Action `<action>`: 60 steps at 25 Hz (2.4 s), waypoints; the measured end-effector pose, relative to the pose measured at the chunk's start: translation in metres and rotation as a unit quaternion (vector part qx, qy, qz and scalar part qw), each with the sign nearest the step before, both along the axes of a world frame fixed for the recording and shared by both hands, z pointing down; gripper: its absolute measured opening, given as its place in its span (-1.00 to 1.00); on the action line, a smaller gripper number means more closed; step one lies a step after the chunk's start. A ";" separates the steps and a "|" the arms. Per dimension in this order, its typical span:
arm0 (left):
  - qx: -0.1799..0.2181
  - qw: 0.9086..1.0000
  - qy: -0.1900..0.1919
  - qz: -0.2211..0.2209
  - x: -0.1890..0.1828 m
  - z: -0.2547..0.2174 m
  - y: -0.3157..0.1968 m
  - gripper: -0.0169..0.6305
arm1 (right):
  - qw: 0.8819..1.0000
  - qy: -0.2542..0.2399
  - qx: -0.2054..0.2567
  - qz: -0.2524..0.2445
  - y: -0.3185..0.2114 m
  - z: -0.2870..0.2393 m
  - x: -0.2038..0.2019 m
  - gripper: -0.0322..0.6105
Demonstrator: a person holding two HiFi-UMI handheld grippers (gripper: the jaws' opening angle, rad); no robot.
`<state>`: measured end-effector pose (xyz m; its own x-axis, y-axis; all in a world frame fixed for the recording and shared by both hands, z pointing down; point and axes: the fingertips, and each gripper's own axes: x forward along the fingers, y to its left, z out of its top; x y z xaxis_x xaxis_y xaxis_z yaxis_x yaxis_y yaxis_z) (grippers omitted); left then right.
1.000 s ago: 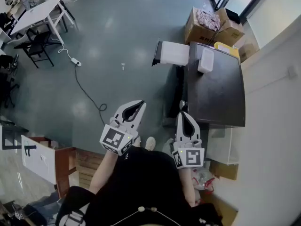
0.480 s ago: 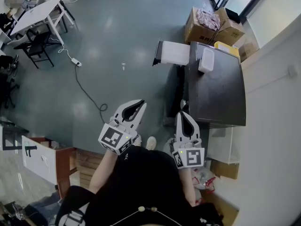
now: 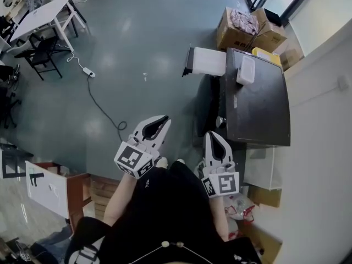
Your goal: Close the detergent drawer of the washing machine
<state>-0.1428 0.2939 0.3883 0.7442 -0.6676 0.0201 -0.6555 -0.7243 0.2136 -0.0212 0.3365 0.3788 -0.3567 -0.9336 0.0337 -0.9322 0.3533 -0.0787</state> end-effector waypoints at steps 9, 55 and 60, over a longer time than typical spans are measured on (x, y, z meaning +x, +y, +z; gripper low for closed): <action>0.030 0.998 -0.049 0.026 -0.002 0.006 -0.006 -0.71 | 1.000 0.015 -0.001 0.001 -0.014 0.006 -0.012 -0.89; -0.258 0.965 -0.039 -0.008 0.068 0.170 -0.340 -0.66 | 0.955 0.071 -0.244 -0.155 -0.337 0.201 0.015 -0.65; -0.326 0.945 -0.014 0.024 0.083 0.206 -0.369 -0.58 | 0.939 0.072 -0.299 -0.153 -0.362 0.244 -0.001 -0.64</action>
